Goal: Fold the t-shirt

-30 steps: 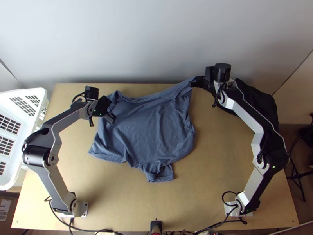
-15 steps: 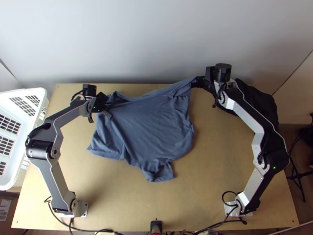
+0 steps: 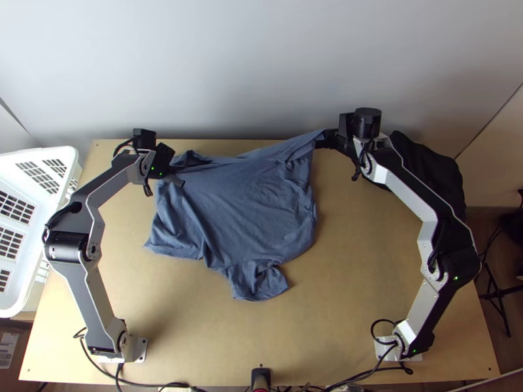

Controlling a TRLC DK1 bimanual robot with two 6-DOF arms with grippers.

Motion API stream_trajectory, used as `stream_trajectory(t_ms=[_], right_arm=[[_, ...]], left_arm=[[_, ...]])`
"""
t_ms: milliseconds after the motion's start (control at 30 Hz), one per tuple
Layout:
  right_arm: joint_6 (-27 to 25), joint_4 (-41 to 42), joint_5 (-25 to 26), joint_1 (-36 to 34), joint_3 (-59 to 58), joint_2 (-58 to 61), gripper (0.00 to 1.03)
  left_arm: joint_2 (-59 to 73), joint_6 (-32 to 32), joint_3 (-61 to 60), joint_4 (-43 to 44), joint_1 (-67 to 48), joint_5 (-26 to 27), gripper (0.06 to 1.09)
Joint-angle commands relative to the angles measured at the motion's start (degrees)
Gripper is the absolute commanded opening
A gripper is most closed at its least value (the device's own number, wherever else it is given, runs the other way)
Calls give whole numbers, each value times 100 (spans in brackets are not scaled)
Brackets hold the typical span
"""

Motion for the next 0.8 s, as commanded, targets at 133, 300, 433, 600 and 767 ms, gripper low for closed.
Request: stream_trajectory(t_ms=[133, 300, 433, 600, 767], right_arm=[[-81, 14, 6, 11, 60, 14, 3], [-134, 14, 6, 11, 34, -13, 3], [-152, 14, 15, 11, 16, -57, 3], [-222, 14, 33, 20, -81, -74, 3], [-248, 23, 33, 38, -72, -74, 3]], left_arm=[[-58, -387, 145, -464, -158, 41, 71], [101, -501, 137, -508, -176, 50, 81], [250, -493, 154, -490, -132, 50, 81], [426, -695, 444, -490, -53, 50, 81], [434, -888, 866, -684, -18, 59, 81]])
